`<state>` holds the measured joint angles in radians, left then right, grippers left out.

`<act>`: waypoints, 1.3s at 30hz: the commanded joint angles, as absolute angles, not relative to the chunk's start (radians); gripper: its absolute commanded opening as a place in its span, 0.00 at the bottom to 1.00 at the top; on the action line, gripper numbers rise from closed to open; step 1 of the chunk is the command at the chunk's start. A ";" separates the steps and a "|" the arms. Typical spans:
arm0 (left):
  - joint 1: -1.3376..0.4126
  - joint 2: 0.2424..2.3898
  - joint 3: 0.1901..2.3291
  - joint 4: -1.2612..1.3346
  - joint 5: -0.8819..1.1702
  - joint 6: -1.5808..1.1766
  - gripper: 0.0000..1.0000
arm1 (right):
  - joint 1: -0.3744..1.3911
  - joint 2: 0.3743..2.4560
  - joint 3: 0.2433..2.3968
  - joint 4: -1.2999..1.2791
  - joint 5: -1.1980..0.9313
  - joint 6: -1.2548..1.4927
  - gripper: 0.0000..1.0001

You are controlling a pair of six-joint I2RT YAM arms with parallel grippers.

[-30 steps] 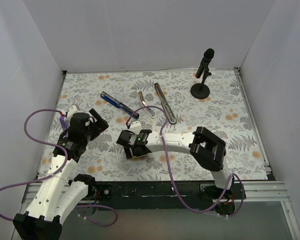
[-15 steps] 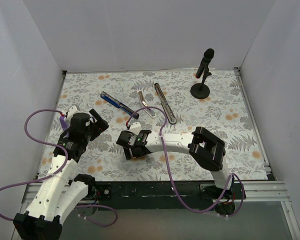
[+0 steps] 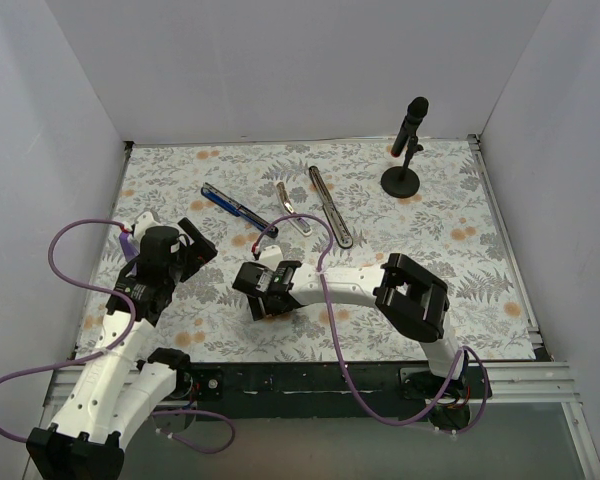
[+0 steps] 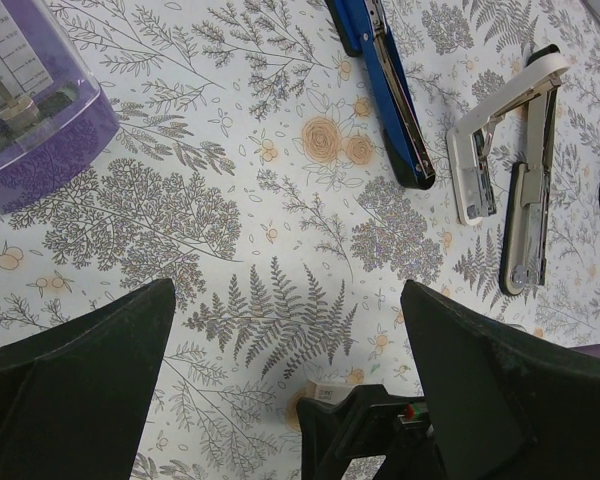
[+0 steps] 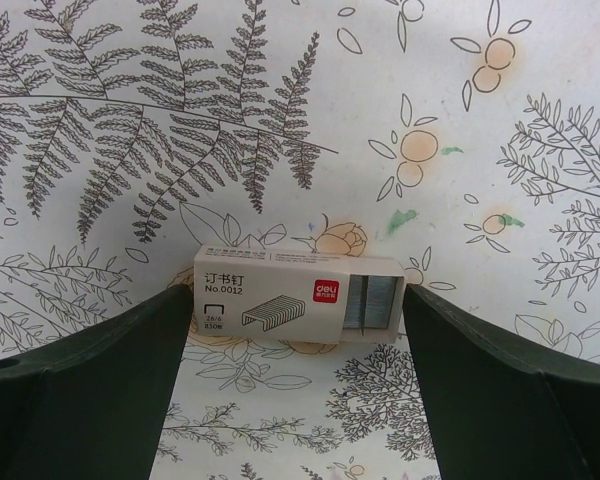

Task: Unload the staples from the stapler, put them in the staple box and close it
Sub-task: Close the staple box at the center of the board.

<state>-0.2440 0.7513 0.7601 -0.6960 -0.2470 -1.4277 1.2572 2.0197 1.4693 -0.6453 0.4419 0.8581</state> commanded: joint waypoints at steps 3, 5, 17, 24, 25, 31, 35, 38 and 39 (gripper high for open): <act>-0.239 0.727 0.752 -0.687 -0.258 -1.420 0.98 | 1.259 2.043 1.496 -0.638 0.456 0.850 0.89; -0.241 0.727 0.753 -0.686 -0.258 -1.420 0.98 | 1.261 2.040 1.496 -0.635 0.454 0.842 0.85; -0.239 0.733 0.752 -0.683 -0.256 -1.420 0.98 | 1.259 2.020 1.470 -0.601 0.448 0.815 0.67; -0.239 0.733 0.750 -0.683 -0.256 -1.420 0.98 | 1.259 2.017 1.462 -0.594 0.445 0.807 0.60; -0.239 0.732 0.749 -0.683 -0.256 -1.420 0.98 | 1.259 2.014 1.460 -0.592 0.445 0.804 0.59; -0.239 0.729 0.755 -0.678 -0.238 -1.411 0.98 | 1.259 2.008 1.476 -0.603 0.480 0.773 0.83; -0.239 0.716 0.811 -0.693 -0.192 -1.401 0.98 | 1.259 1.948 1.528 -0.655 0.534 0.712 0.95; -0.239 0.710 0.900 -0.681 -0.099 -1.385 0.98 | 1.249 1.823 1.487 -0.646 0.525 0.671 0.95; -0.239 0.716 0.941 -0.673 -0.071 -1.382 0.98 | 1.244 1.746 1.465 -0.603 0.528 0.645 0.95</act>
